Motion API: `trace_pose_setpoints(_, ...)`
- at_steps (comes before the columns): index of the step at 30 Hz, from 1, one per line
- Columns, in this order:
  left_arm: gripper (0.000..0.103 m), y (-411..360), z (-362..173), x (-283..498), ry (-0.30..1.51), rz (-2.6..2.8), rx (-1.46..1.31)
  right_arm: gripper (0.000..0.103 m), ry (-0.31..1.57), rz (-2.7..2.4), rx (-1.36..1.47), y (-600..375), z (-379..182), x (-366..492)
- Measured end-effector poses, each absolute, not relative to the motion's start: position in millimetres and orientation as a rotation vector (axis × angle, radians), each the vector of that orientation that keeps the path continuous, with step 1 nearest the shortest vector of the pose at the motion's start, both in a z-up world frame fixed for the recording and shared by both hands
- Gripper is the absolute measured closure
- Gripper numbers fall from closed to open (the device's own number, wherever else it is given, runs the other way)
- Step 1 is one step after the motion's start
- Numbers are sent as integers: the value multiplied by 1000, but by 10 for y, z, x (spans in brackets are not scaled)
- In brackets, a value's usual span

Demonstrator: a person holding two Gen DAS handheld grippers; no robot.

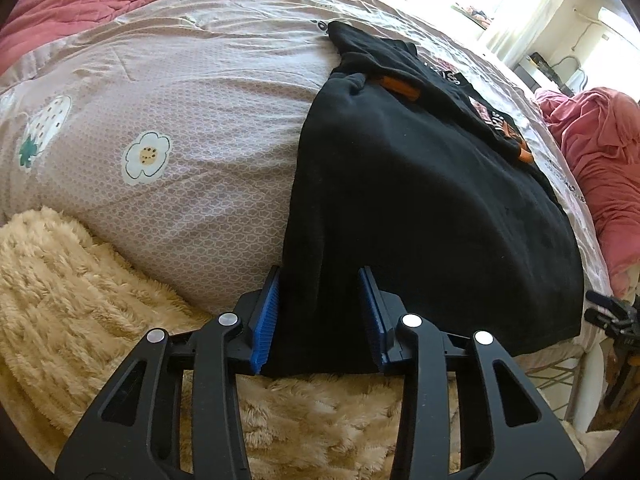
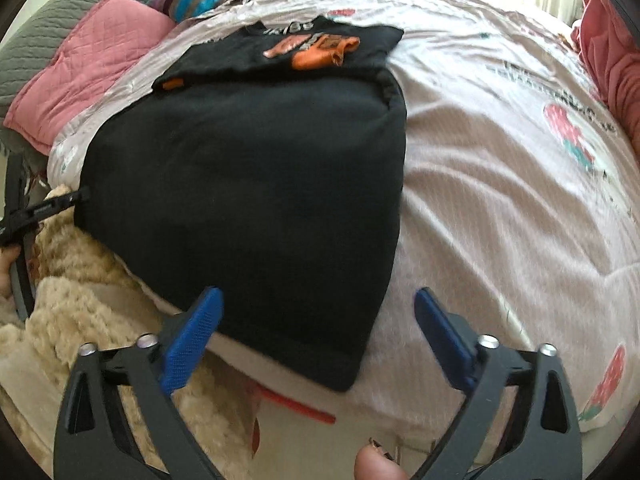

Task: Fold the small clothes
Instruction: 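Grasp the hem edge with both tools, then lift the hem with both tools and fold it over toward the collar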

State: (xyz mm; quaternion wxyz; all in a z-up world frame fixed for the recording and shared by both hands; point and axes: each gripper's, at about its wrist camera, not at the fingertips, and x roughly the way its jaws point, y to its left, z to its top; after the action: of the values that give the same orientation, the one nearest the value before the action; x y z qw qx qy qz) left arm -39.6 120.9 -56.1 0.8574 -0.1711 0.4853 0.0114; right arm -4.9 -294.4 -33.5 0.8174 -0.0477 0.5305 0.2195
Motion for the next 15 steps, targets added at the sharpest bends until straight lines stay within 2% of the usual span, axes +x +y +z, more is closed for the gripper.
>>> trace_pose_setpoints(7,67,1211,-583,-384,1014,8,-371,33,1165,459,-91,-2974,-507,-73)
trace_pose_setpoints(9,67,1209,-589,-378,1014,8,-369,53,1120,487,-168,-2909,-486,-117)
trace_pose_setpoints(10,67,1211,-593,-375,1014,8,-371,58,1104,491,-201,-2884,-481,-126)
trace_pose_setpoints(12,69,1212,-589,-377,1013,13,-371,79,1073,505,-235,-2861,-470,-139)
trace_pose_setpoints(14,76,1215,-581,-385,1015,23,-365,91,1063,513,-212,-2893,-431,-114)
trace_pose_setpoints(15,78,1229,-577,-394,1014,18,-375,94,1058,521,-198,-2919,-406,-101)
